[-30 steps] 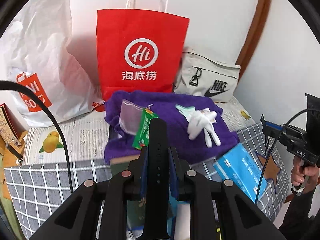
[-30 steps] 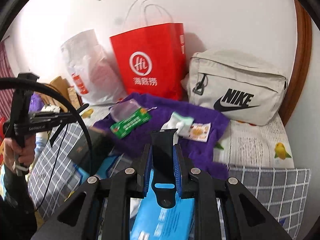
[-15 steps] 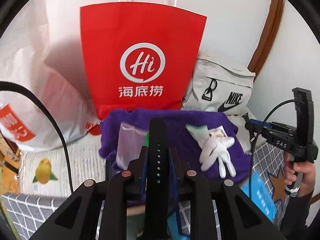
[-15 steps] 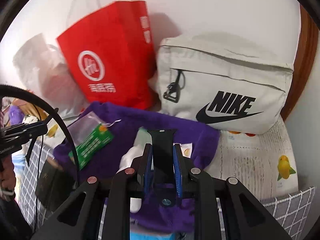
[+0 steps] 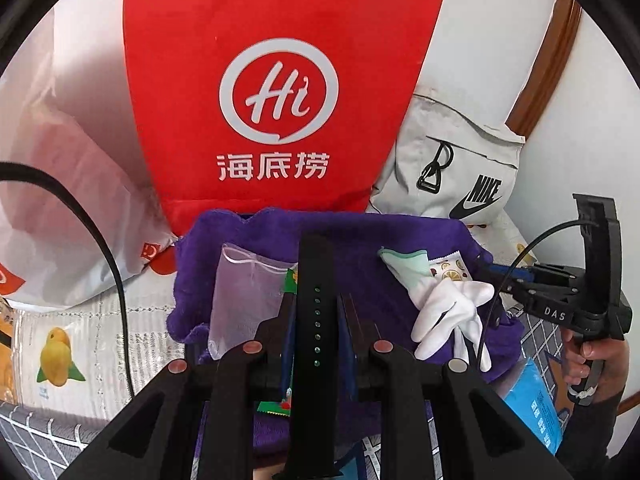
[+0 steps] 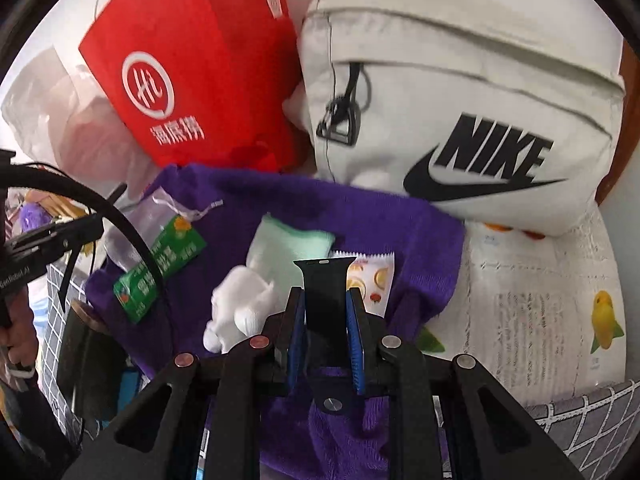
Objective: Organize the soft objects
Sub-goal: 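Carry the white sock onto the purple towel and open the right gripper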
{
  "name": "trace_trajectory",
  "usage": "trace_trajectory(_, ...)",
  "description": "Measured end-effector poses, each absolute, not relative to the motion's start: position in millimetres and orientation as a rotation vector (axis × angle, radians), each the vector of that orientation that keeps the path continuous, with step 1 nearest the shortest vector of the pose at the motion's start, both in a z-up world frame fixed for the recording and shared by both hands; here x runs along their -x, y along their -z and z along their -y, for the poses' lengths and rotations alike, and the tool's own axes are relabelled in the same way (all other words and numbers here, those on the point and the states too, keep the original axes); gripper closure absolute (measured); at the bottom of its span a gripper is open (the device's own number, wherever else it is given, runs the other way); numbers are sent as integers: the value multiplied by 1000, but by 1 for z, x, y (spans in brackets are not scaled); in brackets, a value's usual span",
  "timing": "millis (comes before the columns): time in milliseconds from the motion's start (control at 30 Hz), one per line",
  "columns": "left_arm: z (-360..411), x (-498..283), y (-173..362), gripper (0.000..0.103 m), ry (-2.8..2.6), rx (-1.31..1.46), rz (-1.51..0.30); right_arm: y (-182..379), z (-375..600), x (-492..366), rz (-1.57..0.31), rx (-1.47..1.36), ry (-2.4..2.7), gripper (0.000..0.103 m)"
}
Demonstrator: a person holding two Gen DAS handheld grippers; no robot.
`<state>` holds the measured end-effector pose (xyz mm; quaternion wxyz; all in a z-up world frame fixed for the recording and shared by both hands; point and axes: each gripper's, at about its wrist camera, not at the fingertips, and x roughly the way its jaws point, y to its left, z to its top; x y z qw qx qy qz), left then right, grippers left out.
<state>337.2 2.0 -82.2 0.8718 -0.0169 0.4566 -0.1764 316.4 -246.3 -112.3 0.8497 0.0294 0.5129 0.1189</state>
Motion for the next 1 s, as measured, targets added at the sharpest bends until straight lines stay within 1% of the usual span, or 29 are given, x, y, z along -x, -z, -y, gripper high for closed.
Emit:
trace_trajectory(567, 14, -348, 111, 84, 375, 47, -1026, 149, 245, -332, -1169, -67, -234, 82)
trace_trajectory(767, 17, -351, 119, 84, 380, 81, -1041, 152, 245, -338, -1181, -66, -240, 82)
trace_trajectory(867, 18, -353, 121, 84, 380, 92, -1030, 145, 248, -337, -1169, -73, -245, 79)
trace_trajectory(933, 19, -355, 121, 84, 375, 93, -1022, 142, 249, -336, -1158, -78, -250, 70)
trace_trajectory(1000, 20, -356, 123, 84, 369, 90, -1026, 137, 247, -335, -1143, -63, -250, 69)
